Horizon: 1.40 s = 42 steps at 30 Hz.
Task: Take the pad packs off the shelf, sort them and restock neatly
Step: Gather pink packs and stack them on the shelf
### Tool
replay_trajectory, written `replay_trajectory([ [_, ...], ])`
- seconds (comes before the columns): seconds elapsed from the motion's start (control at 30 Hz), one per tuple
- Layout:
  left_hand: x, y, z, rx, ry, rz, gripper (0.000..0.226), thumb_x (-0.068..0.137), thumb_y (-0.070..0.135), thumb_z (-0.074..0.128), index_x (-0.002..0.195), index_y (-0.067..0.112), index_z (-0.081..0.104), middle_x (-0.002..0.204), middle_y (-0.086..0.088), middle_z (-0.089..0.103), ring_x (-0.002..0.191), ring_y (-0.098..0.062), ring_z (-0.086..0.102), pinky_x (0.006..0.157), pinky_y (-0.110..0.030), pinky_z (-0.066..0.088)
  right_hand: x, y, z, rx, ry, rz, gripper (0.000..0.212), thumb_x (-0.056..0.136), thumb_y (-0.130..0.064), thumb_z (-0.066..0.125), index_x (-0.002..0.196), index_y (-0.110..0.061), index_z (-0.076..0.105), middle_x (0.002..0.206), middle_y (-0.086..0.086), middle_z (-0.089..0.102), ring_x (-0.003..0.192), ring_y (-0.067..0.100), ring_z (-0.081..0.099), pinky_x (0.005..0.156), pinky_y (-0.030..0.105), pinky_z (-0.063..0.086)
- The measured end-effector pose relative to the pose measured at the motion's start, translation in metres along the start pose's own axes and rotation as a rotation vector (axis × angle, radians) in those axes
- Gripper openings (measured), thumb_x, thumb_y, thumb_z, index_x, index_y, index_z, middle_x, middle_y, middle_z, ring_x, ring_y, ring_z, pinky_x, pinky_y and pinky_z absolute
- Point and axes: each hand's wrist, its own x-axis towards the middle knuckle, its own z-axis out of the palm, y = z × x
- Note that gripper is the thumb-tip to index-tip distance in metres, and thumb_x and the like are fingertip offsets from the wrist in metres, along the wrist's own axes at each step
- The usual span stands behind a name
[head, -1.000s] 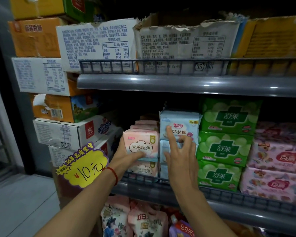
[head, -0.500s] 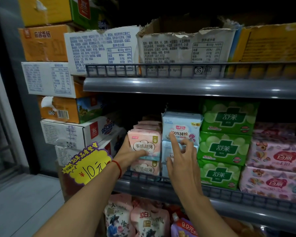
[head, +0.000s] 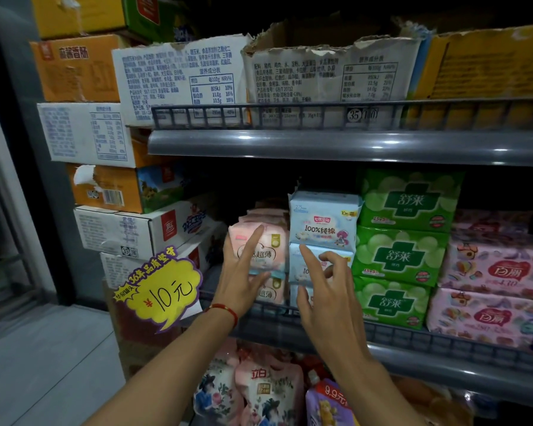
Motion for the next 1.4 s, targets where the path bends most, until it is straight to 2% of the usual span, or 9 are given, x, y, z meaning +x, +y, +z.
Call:
replay_trajectory([
  [0.17,0.023,0.0,0.005,-0.024,-0.033,-0.079,0.093,0.088,0.008,0.073,0.147,0.062,0.026,0.159,-0.009,0.018,0.144,-0.03,0.036,0.106,-0.025,0.036,-0.028,0.006,-0.008,0.065,-0.067,-0.002,0.073,0.089,-0.016,0.071,0.153,-0.034,0.038,0.139,0.003,0.037,0.106,0.014,0.052,0.062,0.025,0.059],
  [0.33,0.03,0.002,0.01,-0.105,-0.009,-0.16,0.087,0.083,0.001,0.071,0.143,0.055,0.039,0.151,-0.007,0.026,0.132,-0.026,0.045,0.104,-0.03,0.05,-0.045,0.007,-0.005,0.119,-0.142,0.03,0.07,0.09,-0.018,0.07,0.151,-0.037,0.041,0.14,-0.001,0.037,0.098,0.004,0.038,0.064,0.013,0.042],
  [0.47,0.024,0.0,-0.003,-0.177,-0.05,-0.11,0.088,0.083,0.0,0.072,0.148,0.051,0.039,0.149,-0.005,0.03,0.109,-0.001,0.049,0.079,0.003,0.042,-0.052,0.004,-0.003,0.137,-0.173,0.045,0.069,0.093,-0.02,0.068,0.153,-0.037,0.039,0.141,-0.002,0.036,0.106,0.005,0.041,0.07,0.015,0.044],
  [0.6,0.014,-0.004,-0.014,-0.139,-0.108,-0.082,0.101,0.085,0.019,0.079,0.151,0.063,0.016,0.164,0.004,0.011,0.147,-0.01,0.021,0.118,-0.032,0.03,-0.055,0.0,-0.004,0.142,-0.185,0.041,0.069,0.092,-0.019,0.068,0.152,-0.036,0.039,0.139,-0.002,0.037,0.112,0.011,0.046,0.069,0.02,0.052],
  [0.73,0.008,-0.003,-0.019,-0.11,-0.12,-0.12,0.109,0.087,0.018,0.078,0.148,0.068,0.003,0.17,-0.002,-0.008,0.15,-0.006,-0.011,0.121,-0.046,0.019,-0.058,-0.001,-0.011,0.125,-0.194,0.047,0.068,0.093,-0.019,0.065,0.152,-0.039,0.037,0.139,-0.004,0.035,0.112,0.009,0.045,0.069,0.019,0.05],
  [0.87,0.005,0.003,-0.025,-0.088,-0.087,-0.122,0.109,0.087,0.027,0.079,0.15,0.065,-0.002,0.17,-0.003,0.001,0.156,-0.022,-0.009,0.121,-0.055,0.018,-0.059,-0.002,-0.017,0.113,-0.204,0.056,0.064,0.096,-0.022,0.062,0.152,-0.04,0.035,0.142,-0.005,0.033,0.115,0.01,0.045,0.073,0.019,0.045],
  [1.0,-0.009,0.017,-0.028,-0.034,0.07,-0.163,0.107,0.086,0.017,0.076,0.158,0.049,0.003,0.166,-0.008,0.017,0.155,-0.027,0.011,0.119,-0.048,0.025,-0.065,-0.001,-0.026,0.107,-0.202,0.057,0.063,0.098,-0.023,0.06,0.154,-0.038,0.036,0.139,-0.006,0.033,0.115,0.01,0.042,0.075,0.021,0.046],
  [1.17,-0.083,0.066,-0.007,0.065,0.351,-0.236,0.073,0.077,0.007,0.072,0.141,0.023,0.041,0.137,-0.003,0.038,0.129,-0.022,0.036,0.109,-0.038,0.037,-0.084,0.01,-0.042,0.174,-0.186,0.168,0.061,0.099,-0.023,0.058,0.154,-0.039,0.036,0.138,-0.011,0.032,0.121,0.007,0.042,0.085,0.022,0.046],
  [1.4,-0.176,0.166,0.082,-0.32,-0.029,-0.313,0.054,0.077,0.009,0.068,0.119,0.038,0.048,0.128,0.008,0.043,0.119,-0.011,0.047,0.101,-0.023,0.037,-0.148,0.073,-0.099,0.253,-0.147,0.443,0.049,0.092,-0.013,0.065,0.137,-0.029,0.06,0.125,-0.01,0.057,0.112,0.011,0.058,0.096,0.029,0.049],
])
